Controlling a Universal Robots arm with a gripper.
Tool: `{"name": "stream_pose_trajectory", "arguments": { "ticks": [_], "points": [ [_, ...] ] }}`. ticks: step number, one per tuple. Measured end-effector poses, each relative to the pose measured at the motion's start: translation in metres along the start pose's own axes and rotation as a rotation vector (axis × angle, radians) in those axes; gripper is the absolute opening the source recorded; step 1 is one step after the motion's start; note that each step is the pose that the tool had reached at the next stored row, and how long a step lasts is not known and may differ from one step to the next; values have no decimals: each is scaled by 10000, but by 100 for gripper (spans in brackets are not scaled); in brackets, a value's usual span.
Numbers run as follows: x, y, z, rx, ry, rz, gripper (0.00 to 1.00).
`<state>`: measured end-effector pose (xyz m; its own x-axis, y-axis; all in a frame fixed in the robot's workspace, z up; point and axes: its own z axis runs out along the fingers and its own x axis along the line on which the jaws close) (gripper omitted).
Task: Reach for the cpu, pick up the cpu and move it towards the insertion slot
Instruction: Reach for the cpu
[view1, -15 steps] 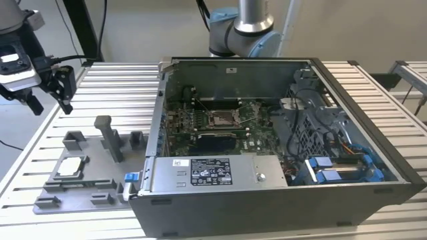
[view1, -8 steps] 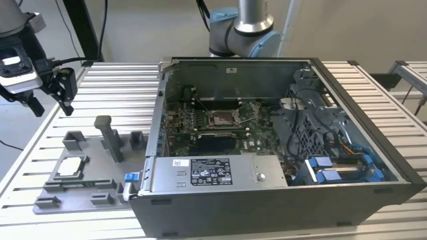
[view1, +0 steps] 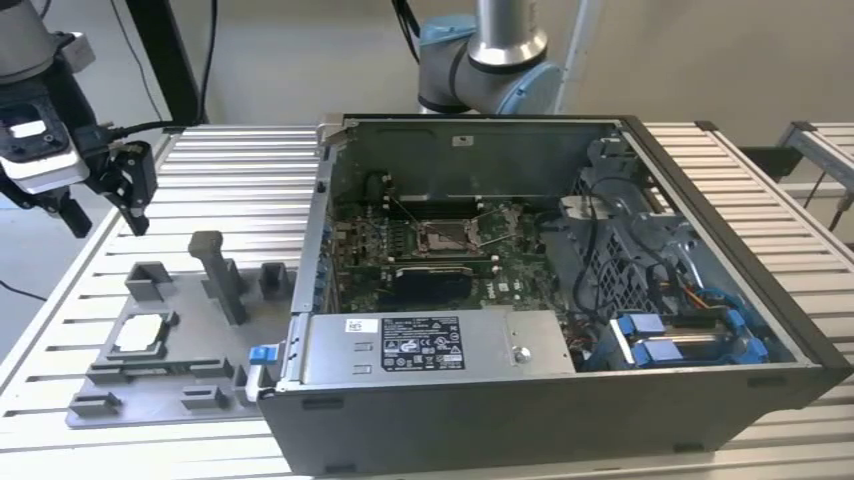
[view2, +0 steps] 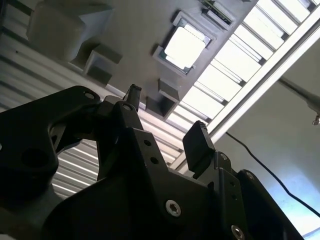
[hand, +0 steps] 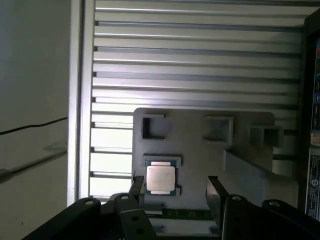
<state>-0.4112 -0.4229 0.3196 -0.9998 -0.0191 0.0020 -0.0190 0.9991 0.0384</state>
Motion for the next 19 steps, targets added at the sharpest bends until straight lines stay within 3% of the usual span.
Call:
{"name": "stream_pose_trajectory", "arguments": {
  "ticks": [9,19],
  "points": [
    [0,-17,160,1,2,-1,100],
    [10,-212,354,-6,0,25,100]
  ]
}}
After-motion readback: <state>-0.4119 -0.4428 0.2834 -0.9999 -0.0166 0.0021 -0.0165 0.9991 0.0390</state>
